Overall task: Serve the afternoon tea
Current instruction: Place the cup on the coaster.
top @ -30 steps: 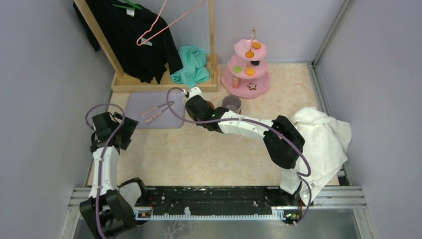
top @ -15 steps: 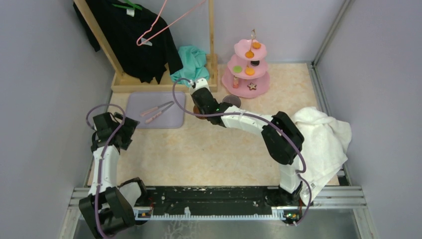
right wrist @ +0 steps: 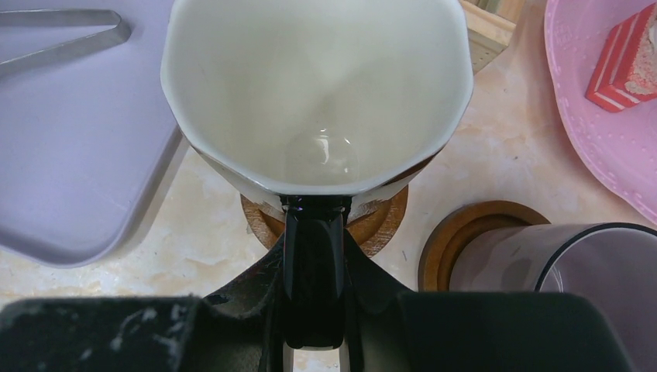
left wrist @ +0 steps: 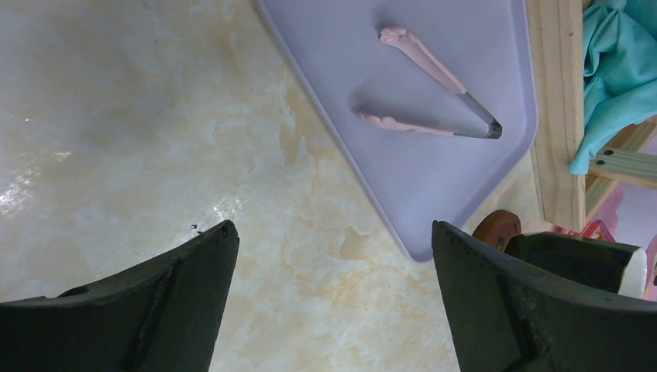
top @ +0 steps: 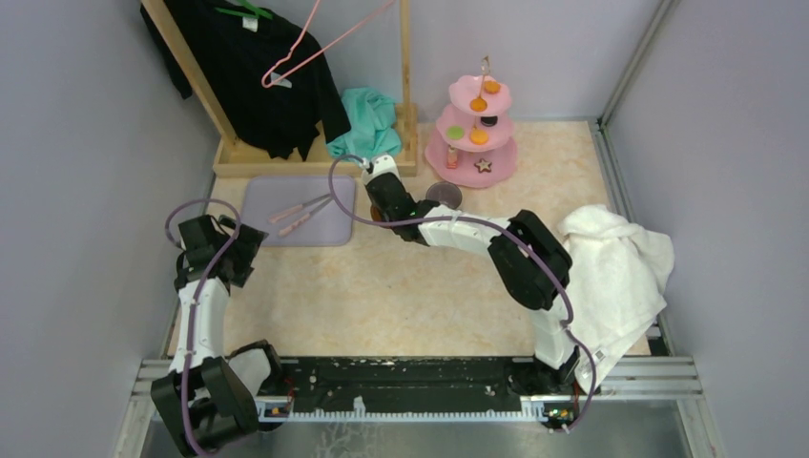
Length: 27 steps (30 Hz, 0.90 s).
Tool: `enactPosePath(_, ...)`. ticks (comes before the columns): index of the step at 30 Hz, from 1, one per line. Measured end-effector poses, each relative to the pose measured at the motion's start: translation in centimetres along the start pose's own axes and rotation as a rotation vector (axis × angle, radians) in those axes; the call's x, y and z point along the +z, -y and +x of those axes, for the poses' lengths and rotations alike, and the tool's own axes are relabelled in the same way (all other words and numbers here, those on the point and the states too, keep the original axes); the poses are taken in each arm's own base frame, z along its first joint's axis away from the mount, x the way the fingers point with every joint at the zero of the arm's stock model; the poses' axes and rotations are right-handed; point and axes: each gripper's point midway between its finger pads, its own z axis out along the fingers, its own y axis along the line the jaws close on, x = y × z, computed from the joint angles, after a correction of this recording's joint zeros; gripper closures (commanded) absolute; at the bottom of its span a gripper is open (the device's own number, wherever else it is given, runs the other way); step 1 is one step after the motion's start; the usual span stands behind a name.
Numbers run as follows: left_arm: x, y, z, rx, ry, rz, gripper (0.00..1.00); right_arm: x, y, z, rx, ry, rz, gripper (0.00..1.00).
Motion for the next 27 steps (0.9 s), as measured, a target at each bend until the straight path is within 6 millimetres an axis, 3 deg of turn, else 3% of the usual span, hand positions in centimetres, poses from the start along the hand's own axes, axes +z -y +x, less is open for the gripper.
enactPosePath(14,0.2,0.1,-0.1,0.000,0.002,0.002,0.01,0.5,0.2,2.3,0.011,-0.026,0.007,1.00)
enactPosePath(27,0.3,0.1,-0.2,0.001,0.004,0.004,0.01,0.9,0.2,2.5,0.046,-0.010,0.005,1.00)
